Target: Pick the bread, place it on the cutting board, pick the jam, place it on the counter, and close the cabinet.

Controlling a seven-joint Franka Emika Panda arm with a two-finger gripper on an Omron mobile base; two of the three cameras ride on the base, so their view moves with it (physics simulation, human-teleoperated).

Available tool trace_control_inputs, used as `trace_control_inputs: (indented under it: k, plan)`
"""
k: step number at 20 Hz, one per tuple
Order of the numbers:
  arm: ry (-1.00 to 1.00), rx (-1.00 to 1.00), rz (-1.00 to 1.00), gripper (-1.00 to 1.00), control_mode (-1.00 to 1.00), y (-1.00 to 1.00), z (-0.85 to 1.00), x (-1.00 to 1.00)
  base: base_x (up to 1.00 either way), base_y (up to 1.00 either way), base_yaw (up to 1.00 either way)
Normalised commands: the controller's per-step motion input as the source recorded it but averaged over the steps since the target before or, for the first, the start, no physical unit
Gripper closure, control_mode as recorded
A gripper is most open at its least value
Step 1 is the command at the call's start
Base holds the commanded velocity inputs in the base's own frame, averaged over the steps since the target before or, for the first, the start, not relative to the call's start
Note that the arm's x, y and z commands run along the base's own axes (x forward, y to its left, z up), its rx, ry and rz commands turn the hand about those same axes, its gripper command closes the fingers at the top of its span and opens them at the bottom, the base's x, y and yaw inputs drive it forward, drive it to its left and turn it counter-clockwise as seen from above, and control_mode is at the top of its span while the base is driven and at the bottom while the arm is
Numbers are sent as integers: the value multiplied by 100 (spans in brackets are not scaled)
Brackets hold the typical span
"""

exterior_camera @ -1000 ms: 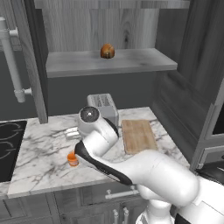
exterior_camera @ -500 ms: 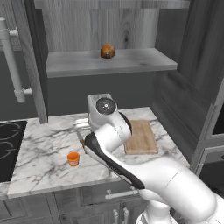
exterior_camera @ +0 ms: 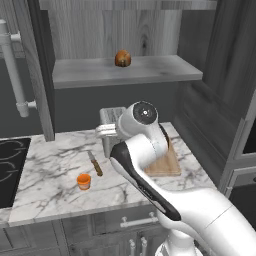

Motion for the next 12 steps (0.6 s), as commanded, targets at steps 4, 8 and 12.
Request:
trace_control_inputs:
  k: [4,8,12]
  plan:
    - [-7,4,2,-100,-100,-22,41,-11,0,0,0]
    - [-3,0,0,-100,-100,-12,38,-13,0,0,0]
    - [0,0,0,-100,-100,-8,47,-25,0,0,0]
